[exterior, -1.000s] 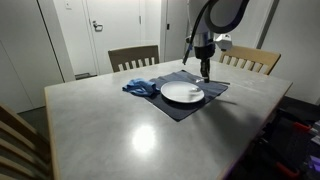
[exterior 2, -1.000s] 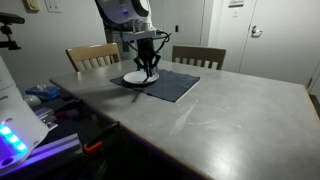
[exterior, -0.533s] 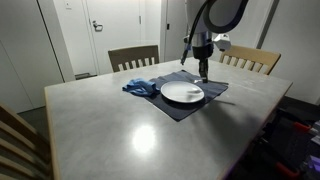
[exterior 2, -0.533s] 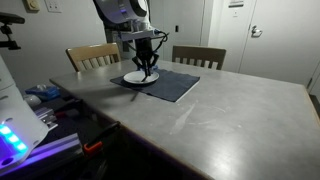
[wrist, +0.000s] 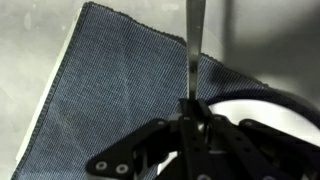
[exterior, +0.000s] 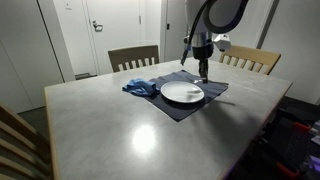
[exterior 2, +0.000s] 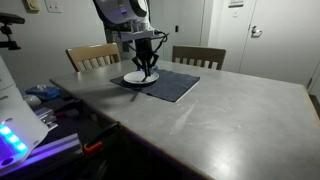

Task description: Put the silver fork on top of the white plate

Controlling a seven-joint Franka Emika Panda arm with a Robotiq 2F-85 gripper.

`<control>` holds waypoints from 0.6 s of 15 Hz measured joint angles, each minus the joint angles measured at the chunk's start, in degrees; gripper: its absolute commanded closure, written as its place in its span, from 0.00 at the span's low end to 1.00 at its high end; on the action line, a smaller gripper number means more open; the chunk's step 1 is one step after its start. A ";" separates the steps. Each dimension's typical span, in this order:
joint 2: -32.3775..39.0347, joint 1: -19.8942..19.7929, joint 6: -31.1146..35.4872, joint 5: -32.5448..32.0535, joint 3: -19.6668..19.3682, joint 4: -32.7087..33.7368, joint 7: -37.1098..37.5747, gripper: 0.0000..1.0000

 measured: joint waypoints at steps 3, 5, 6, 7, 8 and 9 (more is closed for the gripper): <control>0.55 1.00 -0.08 -2.11 0.00 -0.03 2.31 0.97; 1.06 2.06 0.15 -3.42 0.03 -0.18 3.20 0.97; 1.22 2.49 0.41 -3.90 0.05 -0.25 3.21 0.97; 1.37 2.87 0.52 -4.19 0.07 -0.28 3.21 0.97; 1.56 3.13 0.63 -4.30 0.08 -0.32 3.20 0.97; 1.77 3.25 0.87 -4.34 0.09 -0.40 3.16 0.97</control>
